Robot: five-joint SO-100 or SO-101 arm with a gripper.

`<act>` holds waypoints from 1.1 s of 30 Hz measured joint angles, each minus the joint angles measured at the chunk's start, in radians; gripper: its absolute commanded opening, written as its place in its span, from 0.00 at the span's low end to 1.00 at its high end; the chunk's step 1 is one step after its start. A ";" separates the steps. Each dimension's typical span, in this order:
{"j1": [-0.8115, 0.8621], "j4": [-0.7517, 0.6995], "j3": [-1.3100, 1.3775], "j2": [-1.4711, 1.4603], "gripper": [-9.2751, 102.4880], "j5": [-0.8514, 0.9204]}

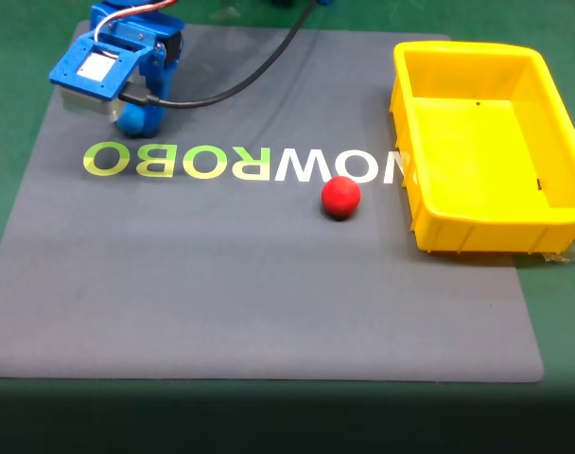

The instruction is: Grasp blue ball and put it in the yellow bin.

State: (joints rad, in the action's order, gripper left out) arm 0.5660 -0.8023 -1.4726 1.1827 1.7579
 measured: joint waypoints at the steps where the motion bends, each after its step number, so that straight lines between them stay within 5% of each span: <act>1: 0.000 0.000 0.000 0.000 0.08 0.000; 17: -0.104 -0.002 0.000 0.244 0.08 -0.043; 33: -0.627 -0.041 0.000 0.560 0.08 -0.126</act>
State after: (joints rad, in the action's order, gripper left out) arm -0.0614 -0.8437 -1.4726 1.7426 1.6322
